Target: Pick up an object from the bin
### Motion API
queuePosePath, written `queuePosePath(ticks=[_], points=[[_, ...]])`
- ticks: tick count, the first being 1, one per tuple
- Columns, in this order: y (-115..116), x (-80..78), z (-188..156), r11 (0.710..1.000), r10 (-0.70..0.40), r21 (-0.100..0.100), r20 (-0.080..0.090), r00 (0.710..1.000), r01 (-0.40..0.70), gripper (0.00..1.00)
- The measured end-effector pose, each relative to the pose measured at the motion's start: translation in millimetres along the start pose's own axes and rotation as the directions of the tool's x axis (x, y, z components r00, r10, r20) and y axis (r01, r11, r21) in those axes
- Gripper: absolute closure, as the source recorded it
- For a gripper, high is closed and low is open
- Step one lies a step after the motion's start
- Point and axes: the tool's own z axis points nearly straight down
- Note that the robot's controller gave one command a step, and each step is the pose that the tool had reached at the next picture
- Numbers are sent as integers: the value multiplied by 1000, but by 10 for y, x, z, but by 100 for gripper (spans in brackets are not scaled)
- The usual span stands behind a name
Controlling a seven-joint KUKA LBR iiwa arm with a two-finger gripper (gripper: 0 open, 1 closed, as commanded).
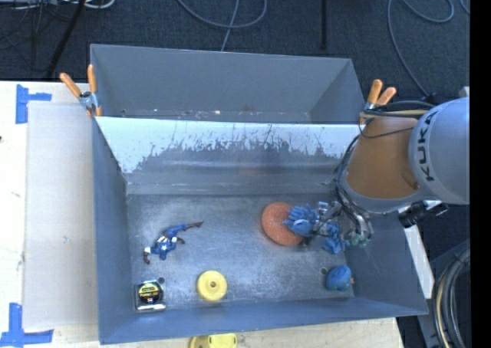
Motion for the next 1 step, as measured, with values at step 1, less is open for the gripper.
queuePosePath(ticks=[1], points=[[0,0,0,1000,0,0,0,1000,0,100]])
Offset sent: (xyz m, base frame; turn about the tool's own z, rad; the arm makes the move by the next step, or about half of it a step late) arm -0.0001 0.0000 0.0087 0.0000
